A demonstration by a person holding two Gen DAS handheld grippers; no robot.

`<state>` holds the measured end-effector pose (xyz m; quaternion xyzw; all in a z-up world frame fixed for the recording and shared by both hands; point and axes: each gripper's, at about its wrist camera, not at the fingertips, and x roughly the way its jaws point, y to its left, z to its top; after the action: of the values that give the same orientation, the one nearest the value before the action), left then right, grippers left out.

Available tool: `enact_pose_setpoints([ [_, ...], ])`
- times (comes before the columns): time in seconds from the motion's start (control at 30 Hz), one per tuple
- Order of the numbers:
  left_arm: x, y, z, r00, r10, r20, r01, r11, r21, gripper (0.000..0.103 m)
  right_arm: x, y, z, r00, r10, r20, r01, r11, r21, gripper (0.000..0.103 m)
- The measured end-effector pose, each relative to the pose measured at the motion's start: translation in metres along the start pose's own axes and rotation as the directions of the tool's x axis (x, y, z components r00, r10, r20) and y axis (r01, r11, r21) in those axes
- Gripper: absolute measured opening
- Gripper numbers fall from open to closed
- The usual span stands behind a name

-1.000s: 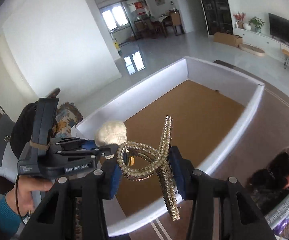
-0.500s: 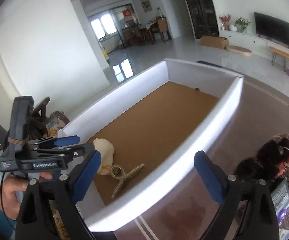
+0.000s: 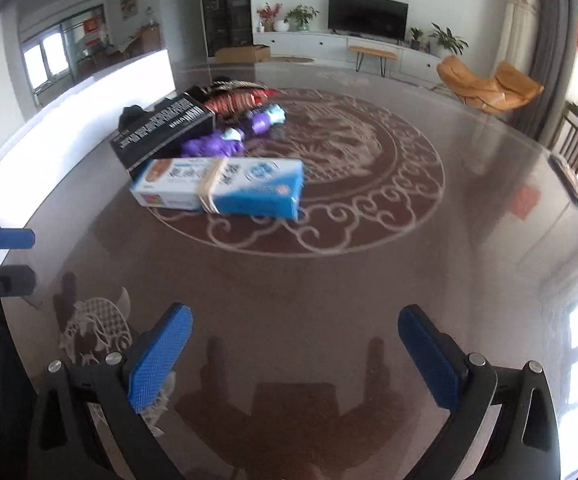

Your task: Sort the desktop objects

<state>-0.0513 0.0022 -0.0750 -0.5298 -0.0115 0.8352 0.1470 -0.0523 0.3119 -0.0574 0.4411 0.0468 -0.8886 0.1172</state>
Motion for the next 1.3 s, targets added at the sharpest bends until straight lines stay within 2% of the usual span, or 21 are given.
enact_pose_setpoints([
  [0.03, 0.000, -0.004, 0.002, 0.998, 0.043, 0.050, -0.045, 0.999, 0.025, 0.092, 0.003, -0.007, -0.004, 1.000, 0.005, -0.006, -0.005, 1.000, 0.017, 0.103],
  [0.1, 0.010, -0.006, 0.015, 0.995, 0.084, 0.047, -0.087, 0.995, 0.052, 0.092, 0.004, -0.018, -0.003, 1.000, 0.027, -0.015, -0.027, 0.999, 0.046, 0.103],
  [0.17, 0.020, -0.004, 0.029, 0.989, 0.140, 0.044, -0.142, 0.988, 0.062, 0.093, 0.006, -0.015, 0.001, 1.000, 0.003, -0.014, -0.003, 1.000, 0.030, 0.103],
  [0.2, 0.026, -0.001, 0.036, 0.984, 0.174, 0.039, -0.177, 0.982, 0.068, 0.097, 0.011, -0.013, 0.005, 1.000, -0.005, -0.025, 0.005, 1.000, 0.021, 0.103],
  [0.23, 0.030, 0.003, 0.041, 0.983, 0.179, 0.049, -0.182, 0.982, 0.060, 0.103, 0.015, -0.013, 0.007, 0.999, -0.001, -0.041, 0.001, 1.000, 0.015, 0.103],
  [0.33, 0.036, 0.013, 0.060, 0.977, 0.184, 0.108, -0.188, 0.982, 0.031, 0.103, 0.018, -0.005, 0.008, 0.998, -0.025, -0.055, 0.024, 1.000, -0.013, 0.103],
  [0.43, 0.042, 0.022, 0.080, 0.973, 0.164, 0.162, -0.173, 0.984, 0.045, 0.103, 0.018, -0.006, 0.007, 0.998, -0.026, -0.054, 0.026, 1.000, -0.011, 0.103],
  [0.57, 0.040, 0.027, 0.095, 0.980, 0.120, 0.158, -0.138, 0.984, 0.113, 0.103, 0.021, 0.001, 0.010, 0.998, -0.029, -0.054, 0.029, 1.000, -0.011, 0.103],
  [1.3, 0.039, 0.028, 0.097, 0.980, 0.121, 0.160, -0.140, 0.983, 0.115, 0.103, 0.024, 0.007, 0.013, 0.998, -0.033, -0.053, 0.033, 0.999, -0.011, 0.103],
])
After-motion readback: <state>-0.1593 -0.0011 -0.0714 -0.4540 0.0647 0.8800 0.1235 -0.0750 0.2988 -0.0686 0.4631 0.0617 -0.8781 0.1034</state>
